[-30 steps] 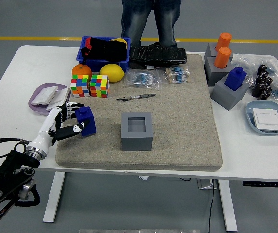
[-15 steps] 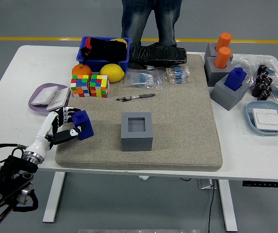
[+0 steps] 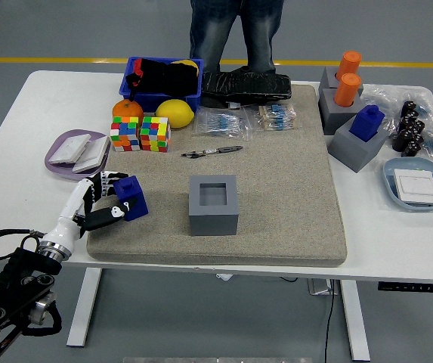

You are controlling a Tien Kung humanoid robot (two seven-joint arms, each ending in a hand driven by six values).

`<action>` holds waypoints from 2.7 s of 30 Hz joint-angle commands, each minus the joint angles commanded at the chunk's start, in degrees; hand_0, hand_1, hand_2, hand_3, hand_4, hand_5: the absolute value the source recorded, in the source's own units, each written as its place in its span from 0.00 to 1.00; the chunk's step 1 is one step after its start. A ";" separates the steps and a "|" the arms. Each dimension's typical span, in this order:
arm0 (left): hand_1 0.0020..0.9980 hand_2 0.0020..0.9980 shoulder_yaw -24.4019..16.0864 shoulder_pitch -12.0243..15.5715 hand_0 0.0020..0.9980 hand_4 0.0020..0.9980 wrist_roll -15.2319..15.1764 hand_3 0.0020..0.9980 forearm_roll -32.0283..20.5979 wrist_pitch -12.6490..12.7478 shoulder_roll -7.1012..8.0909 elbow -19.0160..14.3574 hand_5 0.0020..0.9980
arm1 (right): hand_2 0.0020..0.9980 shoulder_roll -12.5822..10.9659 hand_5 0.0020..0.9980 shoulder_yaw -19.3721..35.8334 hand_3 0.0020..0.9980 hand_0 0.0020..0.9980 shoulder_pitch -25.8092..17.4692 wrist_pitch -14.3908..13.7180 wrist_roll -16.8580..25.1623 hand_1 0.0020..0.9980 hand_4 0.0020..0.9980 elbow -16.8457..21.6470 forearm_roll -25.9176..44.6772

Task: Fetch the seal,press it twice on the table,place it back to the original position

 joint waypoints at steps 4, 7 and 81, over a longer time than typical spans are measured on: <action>0.44 0.47 -0.31 0.06 0.63 0.64 -0.28 0.62 -0.07 0.11 -0.21 -0.33 0.00 | 0.68 0.09 0.48 0.27 0.68 0.80 0.00 -0.03 0.01 0.71 0.85 0.09 -0.01; 0.44 0.47 -1.26 -0.64 0.63 0.64 -0.28 0.62 0.15 0.28 0.10 -1.23 0.00 | 0.68 0.07 0.48 0.29 0.68 0.80 -0.05 -0.07 0.01 0.71 0.85 0.01 -0.01; 0.44 0.47 17.66 -17.59 0.63 0.65 2.25 0.61 -6.72 -0.05 -0.93 -11.25 0.00 | 0.68 -0.07 0.48 0.08 0.68 0.80 0.42 -0.05 0.01 0.71 0.85 -0.06 0.15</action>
